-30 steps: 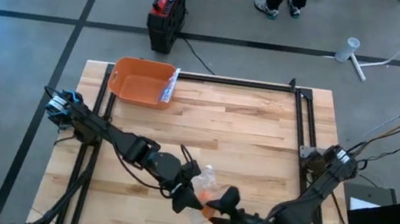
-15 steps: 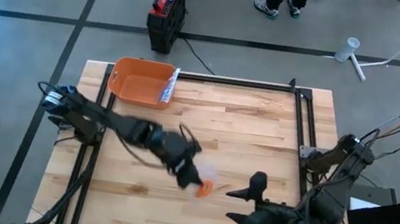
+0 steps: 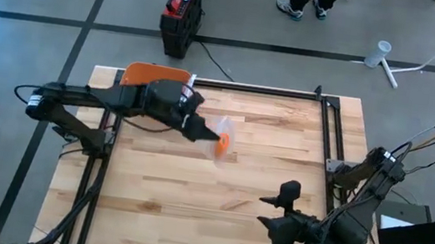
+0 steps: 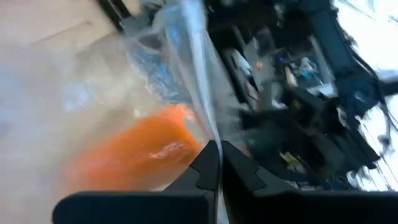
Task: Roll bandage
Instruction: Put the rolled orange bandage into the transparent zip bag
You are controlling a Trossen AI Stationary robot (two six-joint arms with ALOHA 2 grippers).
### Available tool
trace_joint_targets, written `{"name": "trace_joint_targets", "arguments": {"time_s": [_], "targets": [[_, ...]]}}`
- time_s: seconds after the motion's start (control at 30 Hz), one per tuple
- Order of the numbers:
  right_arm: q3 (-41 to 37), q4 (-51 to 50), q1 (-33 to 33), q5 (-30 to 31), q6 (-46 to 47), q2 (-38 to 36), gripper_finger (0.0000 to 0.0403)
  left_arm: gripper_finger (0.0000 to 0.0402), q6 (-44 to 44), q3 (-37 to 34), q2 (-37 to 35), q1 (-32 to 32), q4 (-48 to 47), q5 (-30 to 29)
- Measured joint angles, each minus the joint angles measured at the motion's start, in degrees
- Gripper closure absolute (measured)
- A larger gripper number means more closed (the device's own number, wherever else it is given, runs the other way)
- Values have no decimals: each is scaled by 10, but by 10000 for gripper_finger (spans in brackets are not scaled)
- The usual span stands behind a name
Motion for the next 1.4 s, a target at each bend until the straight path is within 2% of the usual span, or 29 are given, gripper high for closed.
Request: {"name": "trace_joint_targets", "arguments": {"time_s": [0.2,0.37,0.57,0.63,0.77,0.9,1.03,1.2,1.33,1.4], "targets": [[-20,1,-7,71,17,0,168,401,1,5,1,-7,-5,-16],[-19,8,-2,133,10,-6,161,401,46,3,29,-61,19,39],[-17,84,-6,130,-92,-19,149,401,108,9,62,-117,36,59],[-17,122,-10,104,-150,-19,146,401,129,9,74,-134,39,69],[-17,181,-21,8,-241,-19,139,401,158,9,88,-171,42,88],[-17,229,-36,-38,-300,-19,137,401,185,9,103,-203,47,83],[-17,272,-61,-87,-338,-15,142,401,214,9,115,-227,68,68],[-17,297,-101,-188,-357,-9,148,401,242,9,122,-253,70,67],[-17,319,-124,-214,-366,-1,147,401,250,9,124,-267,71,66],[-17,332,-134,-235,-371,5,145,401,250,9,125,-271,70,47]]}}
